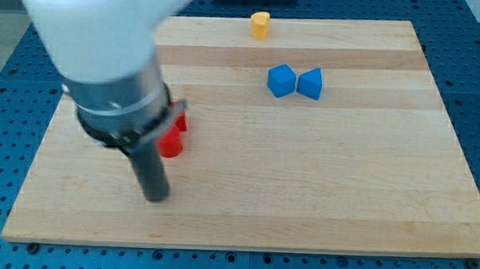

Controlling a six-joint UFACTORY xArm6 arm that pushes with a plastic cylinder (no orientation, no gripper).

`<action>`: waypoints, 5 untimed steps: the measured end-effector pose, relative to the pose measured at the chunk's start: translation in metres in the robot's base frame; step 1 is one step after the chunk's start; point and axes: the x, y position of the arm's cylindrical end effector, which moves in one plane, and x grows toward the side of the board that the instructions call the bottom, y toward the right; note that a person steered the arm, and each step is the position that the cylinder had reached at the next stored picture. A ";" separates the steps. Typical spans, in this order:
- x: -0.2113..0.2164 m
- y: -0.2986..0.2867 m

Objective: Push the green star to the bottom right side of the yellow heart

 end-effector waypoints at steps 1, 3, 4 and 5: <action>-0.017 -0.034; -0.056 0.003; -0.073 0.002; -0.091 0.001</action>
